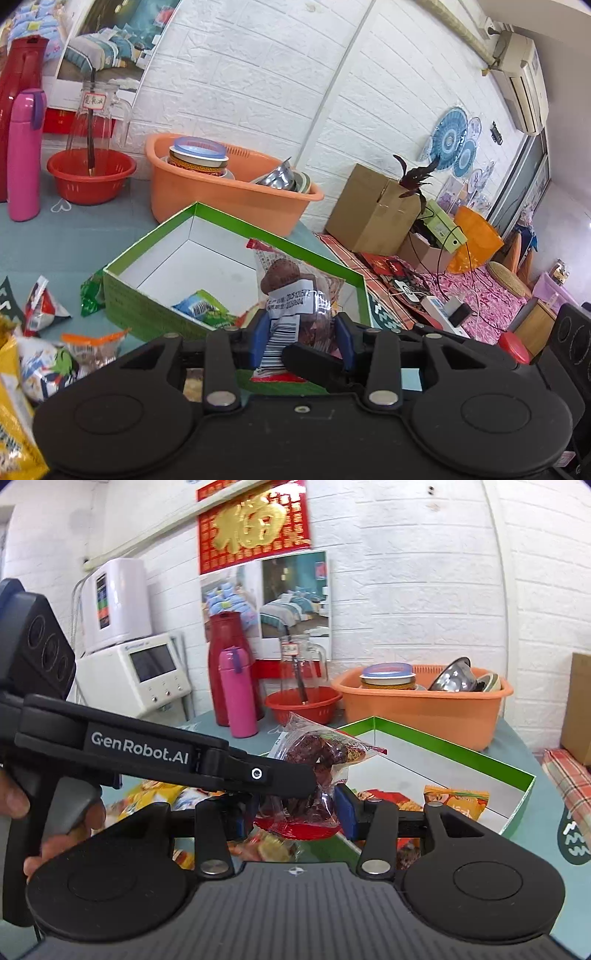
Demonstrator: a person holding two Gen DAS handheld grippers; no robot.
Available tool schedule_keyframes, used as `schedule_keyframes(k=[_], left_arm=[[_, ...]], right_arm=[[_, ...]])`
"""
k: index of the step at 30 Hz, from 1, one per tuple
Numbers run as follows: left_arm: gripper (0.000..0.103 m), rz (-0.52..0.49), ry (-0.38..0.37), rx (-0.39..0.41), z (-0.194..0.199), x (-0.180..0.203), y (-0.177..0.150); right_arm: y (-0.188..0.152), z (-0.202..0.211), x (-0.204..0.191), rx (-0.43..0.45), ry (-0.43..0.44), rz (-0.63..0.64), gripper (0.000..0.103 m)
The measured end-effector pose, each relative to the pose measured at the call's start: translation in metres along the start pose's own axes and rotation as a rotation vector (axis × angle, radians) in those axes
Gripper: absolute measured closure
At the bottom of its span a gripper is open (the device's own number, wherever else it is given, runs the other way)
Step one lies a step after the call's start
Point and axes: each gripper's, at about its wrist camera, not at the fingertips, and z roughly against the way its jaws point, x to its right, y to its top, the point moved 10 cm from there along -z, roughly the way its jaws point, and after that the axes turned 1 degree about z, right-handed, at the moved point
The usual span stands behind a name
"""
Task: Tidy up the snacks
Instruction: 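Carry the date bag into the green box and open the left gripper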
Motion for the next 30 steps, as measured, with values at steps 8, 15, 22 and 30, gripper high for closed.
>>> schedule_keyframes(k=[8, 15, 22, 30], left_arm=[[0.046, 0.052, 0.003, -0.009, -0.034, -0.032, 0.018], [0.000, 0.042, 0.089, 0.028, -0.044, -0.054, 0.018], [0.000, 0.081, 0.090, 0.004, -0.027, -0.061, 0.010], [0.000, 0.090, 0.077, 0.008, 0.038, -0.036, 0.008]], right_arm=[[0.004, -0.037, 0.022, -0.007, -0.010, -0.037, 0.031], [-0.006, -0.071, 0.036, -0.042, -0.108, 0.017, 0.013], [-0.013, -0.059, 0.035, -0.040, -0.145, 0.042, 0.000], [0.006, -0.009, 0.016, -0.037, -0.170, 0.028, 0.000]])
